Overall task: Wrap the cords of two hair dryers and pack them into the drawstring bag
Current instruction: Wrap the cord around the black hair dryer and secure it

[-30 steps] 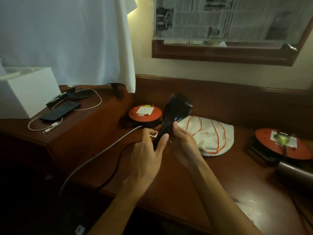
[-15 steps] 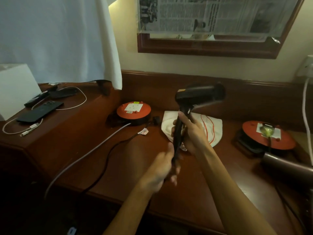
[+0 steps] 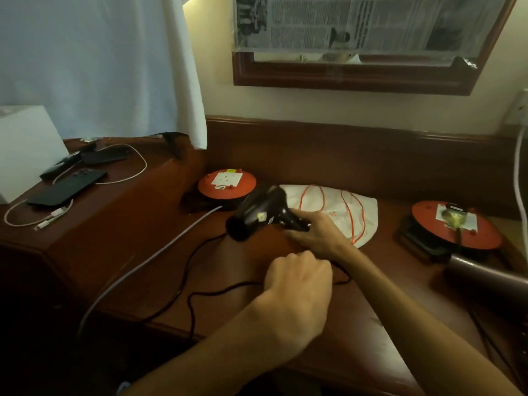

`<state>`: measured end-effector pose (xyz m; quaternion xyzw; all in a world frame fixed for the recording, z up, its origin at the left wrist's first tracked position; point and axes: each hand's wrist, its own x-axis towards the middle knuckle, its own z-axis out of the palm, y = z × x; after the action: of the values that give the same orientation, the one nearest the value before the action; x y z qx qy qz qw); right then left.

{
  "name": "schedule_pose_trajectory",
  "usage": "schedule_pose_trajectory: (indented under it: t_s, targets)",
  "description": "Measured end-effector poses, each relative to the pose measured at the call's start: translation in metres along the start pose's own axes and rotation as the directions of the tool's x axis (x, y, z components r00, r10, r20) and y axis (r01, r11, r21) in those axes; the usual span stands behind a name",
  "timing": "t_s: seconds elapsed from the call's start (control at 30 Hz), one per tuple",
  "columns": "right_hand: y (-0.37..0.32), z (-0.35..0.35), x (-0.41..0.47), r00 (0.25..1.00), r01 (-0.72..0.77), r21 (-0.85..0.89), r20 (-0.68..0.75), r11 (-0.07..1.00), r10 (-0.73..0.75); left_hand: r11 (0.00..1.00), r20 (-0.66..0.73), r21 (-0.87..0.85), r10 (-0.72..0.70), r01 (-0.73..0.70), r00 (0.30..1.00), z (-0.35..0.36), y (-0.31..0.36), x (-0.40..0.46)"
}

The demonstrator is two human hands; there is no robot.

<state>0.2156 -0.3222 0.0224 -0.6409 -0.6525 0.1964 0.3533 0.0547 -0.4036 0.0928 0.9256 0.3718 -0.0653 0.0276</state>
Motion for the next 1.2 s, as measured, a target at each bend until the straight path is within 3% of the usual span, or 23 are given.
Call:
schedule_pose_trajectory:
  t_s: [0.07, 0.17, 0.27, 0.4, 0.53, 0.67, 0.87, 0.97, 1.1, 1.2]
  targets:
    - [-0.002, 0.010, -0.003, 0.995, 0.044, -0.045, 0.089, 0.998, -0.040, 0.987, -0.044, 0.155, -0.041, 0.047, 0.998, -0.009, -0.005, 0.006]
    - [0.005, 0.015, -0.008, 0.994, 0.037, -0.063, 0.104, 0.997, -0.030, 0.977, -0.037, 0.182, -0.110, 0.115, 0.993, -0.006, -0.032, 0.008]
    - [0.008, 0.008, -0.012, 0.991, -0.031, -0.010, 0.127, 0.999, 0.032, 0.980, -0.083, 0.196, -0.011, 0.027, 0.996, -0.004, -0.056, 0.010]
    - [-0.004, 0.001, -0.021, 0.951, -0.224, 0.227, 0.265, 0.948, 0.161, 0.994, -0.068, 0.057, 0.094, -0.091, 0.993, -0.018, -0.088, 0.035]
    - [-0.006, 0.003, -0.035, 0.916, -0.245, 0.374, 0.393, 0.894, 0.087, 0.986, 0.117, -0.149, 0.093, -0.075, 0.989, -0.022, -0.109, 0.067]
    - [0.001, 0.004, -0.037, 0.852, -0.248, 0.225, 0.514, 0.942, 0.101, 0.960, 0.201, -0.277, 0.095, -0.037, 0.975, -0.005, -0.117, 0.082]
    - [0.013, 0.009, -0.034, 0.885, -0.160, 0.107, 0.455, 0.981, 0.094, 0.984, 0.207, -0.170, 0.085, -0.050, 0.975, 0.013, -0.115, 0.090]
    - [0.009, 0.007, -0.033, 0.872, -0.098, 0.048, 0.486, 0.994, 0.063, 0.993, 0.277, -0.112, 0.050, -0.019, 0.959, 0.018, -0.117, 0.094]
    - [0.016, 0.005, -0.034, 0.872, -0.139, 0.096, 0.484, 0.986, 0.075, 0.973, 0.330, -0.228, 0.118, -0.042, 0.936, 0.037, -0.131, 0.094]
    - [0.024, 0.003, -0.035, 0.859, -0.213, 0.156, 0.500, 0.965, 0.109, 0.957, 0.288, -0.283, 0.150, -0.066, 0.946, 0.053, -0.134, 0.093]
